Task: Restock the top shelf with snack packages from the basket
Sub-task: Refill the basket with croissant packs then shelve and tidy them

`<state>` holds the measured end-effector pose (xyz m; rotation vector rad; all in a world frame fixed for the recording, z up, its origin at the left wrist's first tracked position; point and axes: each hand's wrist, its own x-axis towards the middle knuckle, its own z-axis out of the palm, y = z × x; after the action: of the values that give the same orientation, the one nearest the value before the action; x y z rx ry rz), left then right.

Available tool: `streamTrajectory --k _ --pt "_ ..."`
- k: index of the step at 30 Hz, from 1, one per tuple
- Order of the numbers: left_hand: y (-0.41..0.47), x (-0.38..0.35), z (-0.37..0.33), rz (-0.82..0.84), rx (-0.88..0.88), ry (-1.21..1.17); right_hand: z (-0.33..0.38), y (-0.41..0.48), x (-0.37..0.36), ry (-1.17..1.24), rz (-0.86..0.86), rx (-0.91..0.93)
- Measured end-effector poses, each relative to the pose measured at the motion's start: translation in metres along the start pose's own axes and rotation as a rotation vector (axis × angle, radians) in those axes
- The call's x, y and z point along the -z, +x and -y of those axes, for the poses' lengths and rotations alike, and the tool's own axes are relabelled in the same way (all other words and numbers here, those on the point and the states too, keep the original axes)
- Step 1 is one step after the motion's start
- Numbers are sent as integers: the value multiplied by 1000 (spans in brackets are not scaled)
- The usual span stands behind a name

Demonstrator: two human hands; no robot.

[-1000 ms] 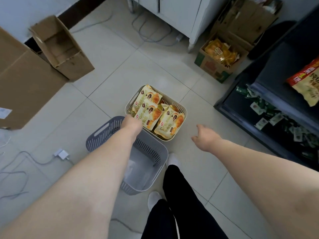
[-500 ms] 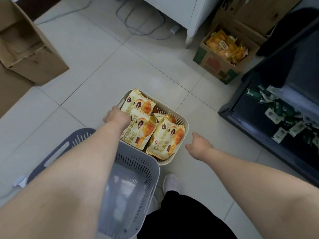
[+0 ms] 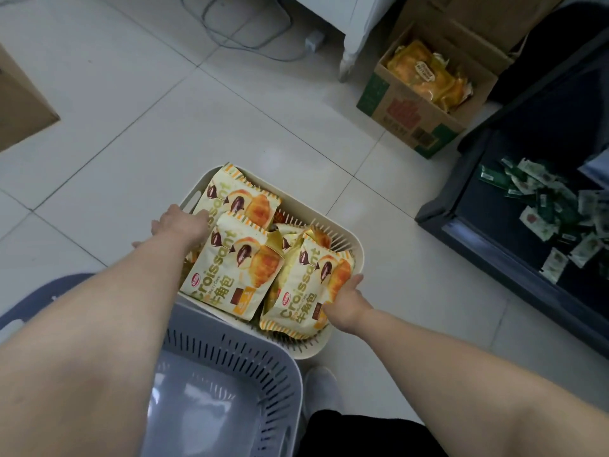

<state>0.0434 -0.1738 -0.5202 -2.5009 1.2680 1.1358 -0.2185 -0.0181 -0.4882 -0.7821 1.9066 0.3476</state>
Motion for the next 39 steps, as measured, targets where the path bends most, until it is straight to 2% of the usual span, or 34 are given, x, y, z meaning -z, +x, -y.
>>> streamTrajectory --k 4,8,10,17,21,23,31,39 --pt "0 -7 -5 10 12 -90 0 8 2 177 -34 -36" --pt "-13 -14 -9 107 11 -199 -19 19 27 313 -127 -55" --pt "-14 -19 -7 170 19 -289 -24 22 33 317 -150 -56" --pt "-26 -27 -7 235 -43 -455 -33 27 24 324 -144 -20" --pt "-5 -31 1 184 -49 -465 -41 22 35 244 -233 33" --pt "10 -36 6 191 -69 -477 -45 13 45 286 -262 43" --pt "-147 33 -47 298 -172 -573 -78 -84 98 361 -323 52" --pt "-266 122 -89 288 -195 -531 -98 -221 161 419 -377 29"
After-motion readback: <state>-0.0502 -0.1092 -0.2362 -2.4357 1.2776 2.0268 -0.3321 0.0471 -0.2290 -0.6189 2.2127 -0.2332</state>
